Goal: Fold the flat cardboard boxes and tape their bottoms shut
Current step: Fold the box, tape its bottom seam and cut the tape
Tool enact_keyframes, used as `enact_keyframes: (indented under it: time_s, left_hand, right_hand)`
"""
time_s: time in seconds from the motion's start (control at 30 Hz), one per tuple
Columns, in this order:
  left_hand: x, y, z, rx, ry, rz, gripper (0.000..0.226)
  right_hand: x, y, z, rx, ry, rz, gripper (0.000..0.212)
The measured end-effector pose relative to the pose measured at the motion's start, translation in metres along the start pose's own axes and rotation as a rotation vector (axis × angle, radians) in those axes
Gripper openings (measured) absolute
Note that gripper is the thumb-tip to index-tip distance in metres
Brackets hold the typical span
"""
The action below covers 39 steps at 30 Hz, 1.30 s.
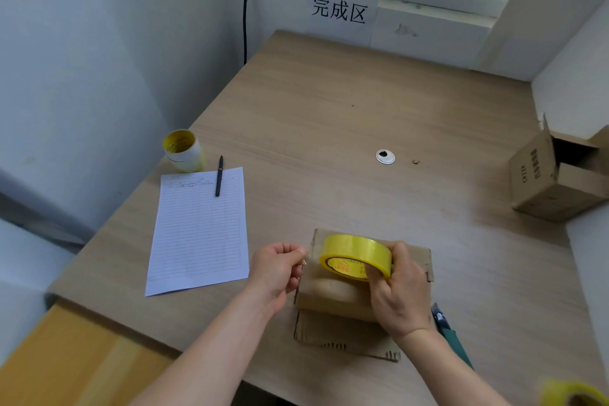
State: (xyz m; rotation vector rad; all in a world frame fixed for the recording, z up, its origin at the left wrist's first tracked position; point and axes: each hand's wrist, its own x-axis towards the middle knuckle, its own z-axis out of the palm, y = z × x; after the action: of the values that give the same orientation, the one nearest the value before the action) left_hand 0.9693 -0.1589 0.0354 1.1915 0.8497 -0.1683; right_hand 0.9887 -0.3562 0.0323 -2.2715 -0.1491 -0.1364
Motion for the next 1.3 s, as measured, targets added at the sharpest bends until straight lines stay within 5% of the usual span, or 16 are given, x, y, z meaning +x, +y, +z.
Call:
enact_keyframes:
  time_s: [0.23, 0.37, 0.47, 0.77, 0.97, 1.3]
  left_hand:
    - [0.007, -0.004, -0.004, -0.028, 0.002, -0.061, 0.012]
    - [0.006, -0.004, -0.004, -0.053, -0.001, -0.053, 0.015]
    - [0.005, -0.003, -0.002, -0.017, -0.008, -0.027, 0.014]
    - [0.005, 0.002, -0.001, 0.072, -0.025, 0.064, 0.015]
    - [0.005, 0.006, -0.004, 0.100, -0.051, 0.090, 0.011]
    - [0.003, 0.003, -0.002, 0.082, 0.027, 0.123, 0.017]
  right_hand:
    - [0.000, -0.004, 0.009, -0.081, -0.038, -0.002, 0.017]
    - [0.000, -0.001, 0.011, -0.374, -0.038, 0.028, 0.048]
    - [-0.001, -0.003, 0.007, -0.518, -0.139, 0.225, 0.058]
    - [0.000, -0.004, 0.000, -0.328, -0.062, 0.191, 0.039]
    - [-0.003, -0.001, 0.005, -0.312, -0.043, 0.182, 0.062]
    - [0.015, -0.009, 0.003, -0.359, -0.089, 0.347, 0.050]
